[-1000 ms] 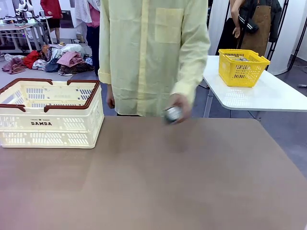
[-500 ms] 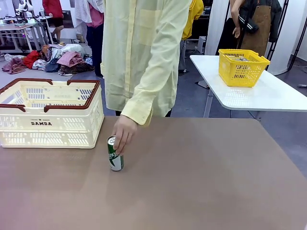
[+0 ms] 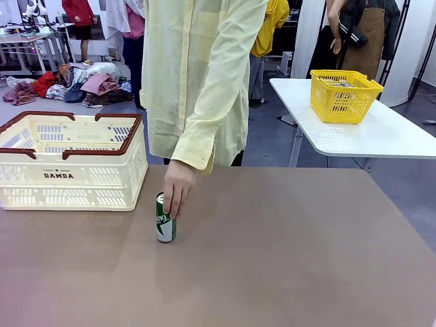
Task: Place the drinks into the Shopping basket.
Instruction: Pick up one drink and place it into the Shopping basket.
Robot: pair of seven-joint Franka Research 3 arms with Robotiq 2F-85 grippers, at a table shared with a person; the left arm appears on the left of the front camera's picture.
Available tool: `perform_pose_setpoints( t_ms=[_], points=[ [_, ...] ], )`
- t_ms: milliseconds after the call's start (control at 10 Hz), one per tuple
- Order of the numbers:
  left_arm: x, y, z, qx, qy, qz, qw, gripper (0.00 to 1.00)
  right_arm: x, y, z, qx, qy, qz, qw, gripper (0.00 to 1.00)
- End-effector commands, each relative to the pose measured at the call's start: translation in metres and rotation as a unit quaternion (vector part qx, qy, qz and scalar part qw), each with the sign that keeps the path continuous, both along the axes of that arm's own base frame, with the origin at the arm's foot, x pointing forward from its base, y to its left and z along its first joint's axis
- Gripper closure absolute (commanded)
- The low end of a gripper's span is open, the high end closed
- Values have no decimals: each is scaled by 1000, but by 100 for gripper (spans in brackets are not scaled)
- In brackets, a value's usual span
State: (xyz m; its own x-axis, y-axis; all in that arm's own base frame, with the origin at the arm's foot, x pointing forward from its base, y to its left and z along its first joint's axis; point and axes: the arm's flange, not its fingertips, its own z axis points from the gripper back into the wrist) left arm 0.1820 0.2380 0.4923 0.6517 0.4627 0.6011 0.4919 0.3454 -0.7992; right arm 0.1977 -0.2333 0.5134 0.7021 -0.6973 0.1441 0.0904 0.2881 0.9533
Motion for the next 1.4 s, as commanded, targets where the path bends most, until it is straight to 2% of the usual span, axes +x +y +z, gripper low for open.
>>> perform_pose_setpoints(
  t_ms=[0, 700, 800, 1000, 1100, 1200, 1300],
  points=[
    [1, 2, 2, -2, -15, -1, 1000, 0, 1, -2, 2, -1, -17, 2, 1000, 0],
    [1, 2, 2, -2, -15, -1, 1000, 0, 1, -2, 2, -1, -17, 2, 1000, 0],
    [0, 0, 0, 0, 0, 0, 1000, 0, 1, -2, 2, -1, -17, 2, 1000, 0],
    [36, -59, 37, 90, 54, -104, 989, 0, 1, -2, 2, -1, -17, 2, 1000, 0],
    [63, -103, 52, 135, 103, -143, 975, 0, 1, -2, 2, -1, -17, 2, 1000, 0],
    [87, -146, 59, 148, 152, -160, 964, 0, 1, -2, 2, -1, -17, 2, 1000, 0],
    [109, -194, 55, 169, 231, -159, 945, 0, 1, -2, 2, -1, -17, 2, 1000, 0]
  ],
)
